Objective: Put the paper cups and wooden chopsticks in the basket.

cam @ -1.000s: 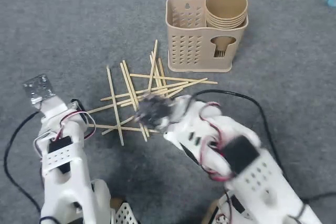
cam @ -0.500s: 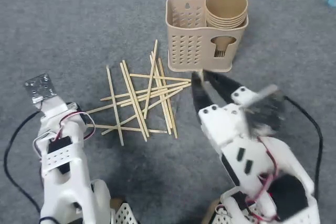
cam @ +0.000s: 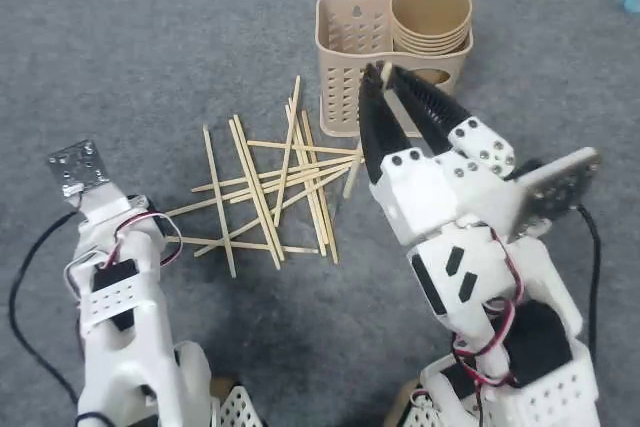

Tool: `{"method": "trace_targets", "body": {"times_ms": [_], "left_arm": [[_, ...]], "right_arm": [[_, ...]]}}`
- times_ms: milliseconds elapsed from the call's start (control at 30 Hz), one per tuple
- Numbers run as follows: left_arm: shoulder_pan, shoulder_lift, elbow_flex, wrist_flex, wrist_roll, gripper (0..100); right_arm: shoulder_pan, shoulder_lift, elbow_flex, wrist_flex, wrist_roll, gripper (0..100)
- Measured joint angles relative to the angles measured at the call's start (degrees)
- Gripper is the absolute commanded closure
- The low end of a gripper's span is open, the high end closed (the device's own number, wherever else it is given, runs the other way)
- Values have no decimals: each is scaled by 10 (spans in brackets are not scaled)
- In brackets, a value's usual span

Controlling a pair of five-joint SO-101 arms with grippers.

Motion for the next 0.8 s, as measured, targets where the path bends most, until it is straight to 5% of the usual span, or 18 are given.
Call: {"method": "trace_targets", "body": {"times_ms": [300,800], "left_arm": [[0,0,0,0,0,967],[0,0,0,0,0,967]], "right_arm": [[-1,135,-179,-6,-53,991],[122,413,-437,-19,-115,991]]}}
